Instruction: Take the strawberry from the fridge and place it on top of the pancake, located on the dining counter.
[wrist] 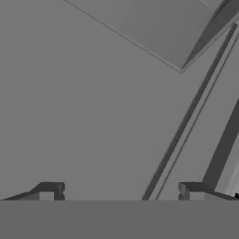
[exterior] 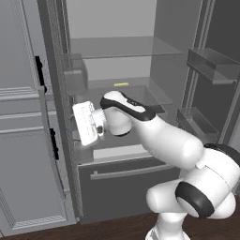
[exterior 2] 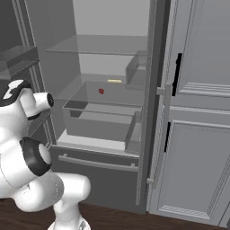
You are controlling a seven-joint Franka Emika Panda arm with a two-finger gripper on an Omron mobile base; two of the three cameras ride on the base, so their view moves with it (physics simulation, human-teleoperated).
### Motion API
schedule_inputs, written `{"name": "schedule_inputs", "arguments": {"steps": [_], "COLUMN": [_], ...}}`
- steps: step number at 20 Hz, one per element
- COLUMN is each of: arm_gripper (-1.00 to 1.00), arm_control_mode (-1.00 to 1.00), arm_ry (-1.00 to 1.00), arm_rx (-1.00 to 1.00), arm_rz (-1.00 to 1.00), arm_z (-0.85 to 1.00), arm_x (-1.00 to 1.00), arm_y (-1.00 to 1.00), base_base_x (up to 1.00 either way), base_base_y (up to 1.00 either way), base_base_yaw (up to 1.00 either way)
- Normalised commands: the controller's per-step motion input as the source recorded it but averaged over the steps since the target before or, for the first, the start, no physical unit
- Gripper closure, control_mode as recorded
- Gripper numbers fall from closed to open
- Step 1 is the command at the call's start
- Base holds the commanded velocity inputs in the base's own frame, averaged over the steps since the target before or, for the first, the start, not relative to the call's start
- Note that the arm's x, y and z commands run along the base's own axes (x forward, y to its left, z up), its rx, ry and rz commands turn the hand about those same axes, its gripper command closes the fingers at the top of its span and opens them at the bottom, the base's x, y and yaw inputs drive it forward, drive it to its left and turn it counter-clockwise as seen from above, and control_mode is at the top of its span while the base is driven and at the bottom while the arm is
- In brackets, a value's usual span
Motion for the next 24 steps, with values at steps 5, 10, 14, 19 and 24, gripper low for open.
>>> {"name": "schedule_inputs", "arguments": {"steps": [5,10,14,19,24], "arm_gripper": [-1.0,-1.0,-1.0,-1.0,-1.0], "arm_control_mode": [-1.0,-1.0,-1.0,-1.0,-1.0], "arm_ry": [0.0,0.0,0.0,-0.12,-0.15], "arm_rx": [0.0,0.0,0.12,0.04,-0.21], "arm_rz": [0.0,-0.11,-0.25,-0.19,-0.01], "arm_z": [0.0,-0.02,0.07,0.18,0.0], "arm_x": [0.0,-0.07,-0.13,0.0,0.29], "arm_y": [0.3,-0.57,-1.0,-1.0,-1.0], "base_base_x": [0.0,0.0,0.0,0.0,0.0], "base_base_y": [0.0,0.0,0.0,0.0,0.0], "base_base_yaw": [0.0,0.0,0.0,0.0,0.0]}}
